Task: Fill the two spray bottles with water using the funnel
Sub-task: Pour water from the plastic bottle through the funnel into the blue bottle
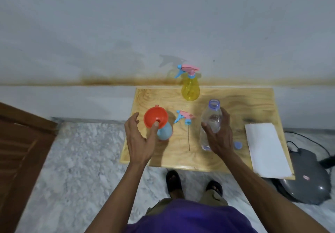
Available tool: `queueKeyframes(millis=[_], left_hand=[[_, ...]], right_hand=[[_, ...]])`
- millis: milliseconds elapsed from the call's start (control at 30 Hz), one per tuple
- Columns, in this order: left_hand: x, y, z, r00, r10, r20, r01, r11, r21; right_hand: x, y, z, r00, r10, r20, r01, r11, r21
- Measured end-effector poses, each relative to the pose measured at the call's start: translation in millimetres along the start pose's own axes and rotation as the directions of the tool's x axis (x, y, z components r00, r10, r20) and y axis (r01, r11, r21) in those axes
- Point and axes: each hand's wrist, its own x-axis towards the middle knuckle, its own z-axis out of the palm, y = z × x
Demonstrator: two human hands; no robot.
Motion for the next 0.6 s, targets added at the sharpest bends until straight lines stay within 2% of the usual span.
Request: queueKeyframes(millis=[133, 233, 300, 400, 600], left_hand=[[18, -9, 3, 0.98, -0.005, 0.198, -0.002, 0.999, 0.037], [21, -17, 2, 0.958, 0.005, 0.288, -0.009, 1.0, 0.014], [23, -21, 0, 0.951, 0.015, 0.308, -0.014, 1.0, -0.006], [26, -27, -3, 0.943, 0.036, 0.332, -0.028, 0.999, -0.029], [34, -29, -11, 0.938, 0.04, 0.345, -0.023, 0.998, -0.054]], right_hand=[[8, -41, 2, 0.983, -0.077, -0.169, 0.085, 0.996, 0.038], [16, -71, 2, 0.97, -0.15, -0.194, 0.163, 0.985, 0.055], [17, -88, 2, 0.967, -0.203, -0.151, 0.211, 0.976, 0.042], [19, -99, 3, 0.964, -0.265, 0.006, 0.265, 0.962, -0.073], [20, -94, 6, 0.922, -0.25, 0.297, 0.335, 0.897, -0.286]])
